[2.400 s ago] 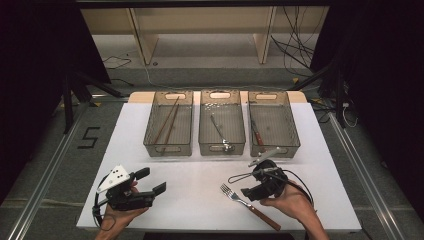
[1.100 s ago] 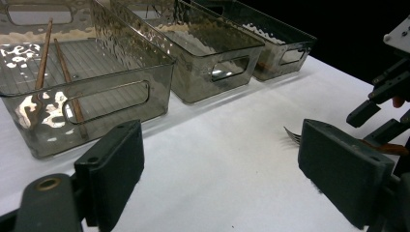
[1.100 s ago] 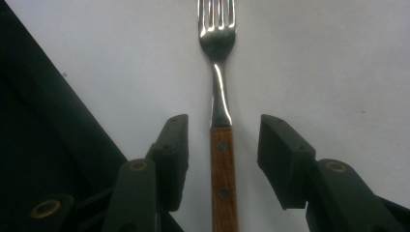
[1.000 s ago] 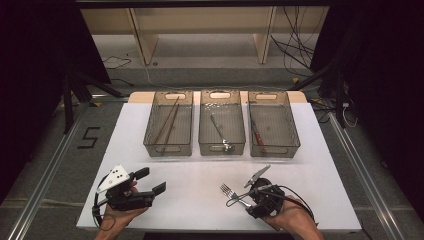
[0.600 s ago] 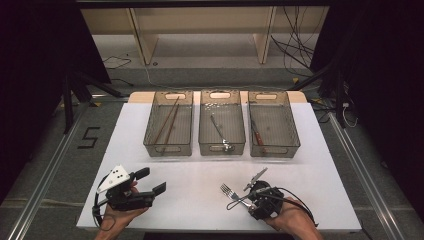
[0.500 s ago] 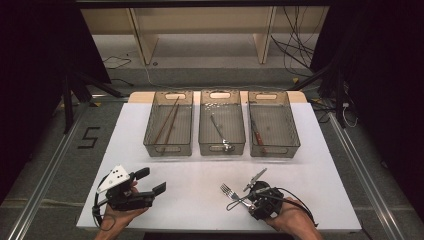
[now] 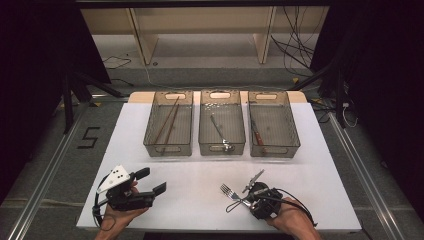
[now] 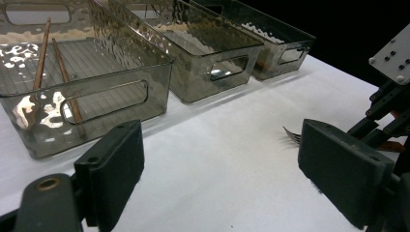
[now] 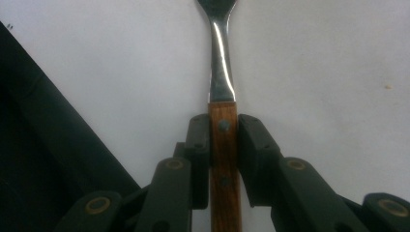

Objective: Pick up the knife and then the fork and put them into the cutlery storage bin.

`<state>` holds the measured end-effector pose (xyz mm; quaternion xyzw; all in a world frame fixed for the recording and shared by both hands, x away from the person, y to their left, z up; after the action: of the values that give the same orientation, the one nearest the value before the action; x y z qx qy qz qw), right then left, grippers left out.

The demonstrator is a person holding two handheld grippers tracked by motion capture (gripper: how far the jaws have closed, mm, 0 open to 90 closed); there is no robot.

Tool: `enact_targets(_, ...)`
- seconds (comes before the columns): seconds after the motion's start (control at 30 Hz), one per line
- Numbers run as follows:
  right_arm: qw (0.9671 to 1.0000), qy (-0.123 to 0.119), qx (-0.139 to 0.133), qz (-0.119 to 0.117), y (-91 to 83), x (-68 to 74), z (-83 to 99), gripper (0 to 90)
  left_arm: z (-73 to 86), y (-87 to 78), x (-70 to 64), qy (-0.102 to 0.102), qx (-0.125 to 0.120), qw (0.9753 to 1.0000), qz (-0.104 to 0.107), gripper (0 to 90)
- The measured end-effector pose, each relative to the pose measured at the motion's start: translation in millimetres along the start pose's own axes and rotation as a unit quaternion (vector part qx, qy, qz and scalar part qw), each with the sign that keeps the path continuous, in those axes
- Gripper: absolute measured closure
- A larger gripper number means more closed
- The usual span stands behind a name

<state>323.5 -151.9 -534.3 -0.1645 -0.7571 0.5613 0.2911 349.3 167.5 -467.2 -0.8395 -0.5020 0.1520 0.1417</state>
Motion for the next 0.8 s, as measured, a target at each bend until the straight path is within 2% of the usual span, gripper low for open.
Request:
enact_targets(0.27,0.9999,-0.009,-0.006,0.001,-2.3,1.7,-0.7,77.4,0.2,0.3,-0.2,0.0,0.001,1.0,0.0,16.1)
enact_targets(0.8,0.998,-0.01,-0.063,0.001,-25.3,-5.8,-7.1,77.5,0.3,0.0,0.6,-0.002,0.0,1.0,-0.003,16.1)
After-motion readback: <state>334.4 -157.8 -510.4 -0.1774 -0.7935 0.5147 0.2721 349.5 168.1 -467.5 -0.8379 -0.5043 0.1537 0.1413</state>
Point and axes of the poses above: each handheld gripper's, and its own axes: y roughly forward along the jaws, z roughly out of its underside, x roughly to its left, the point moved 8 cm from there along y, roughly forward along the jaws, and after that the axes turned 15 degrees about -z, right-handed, at the moved point
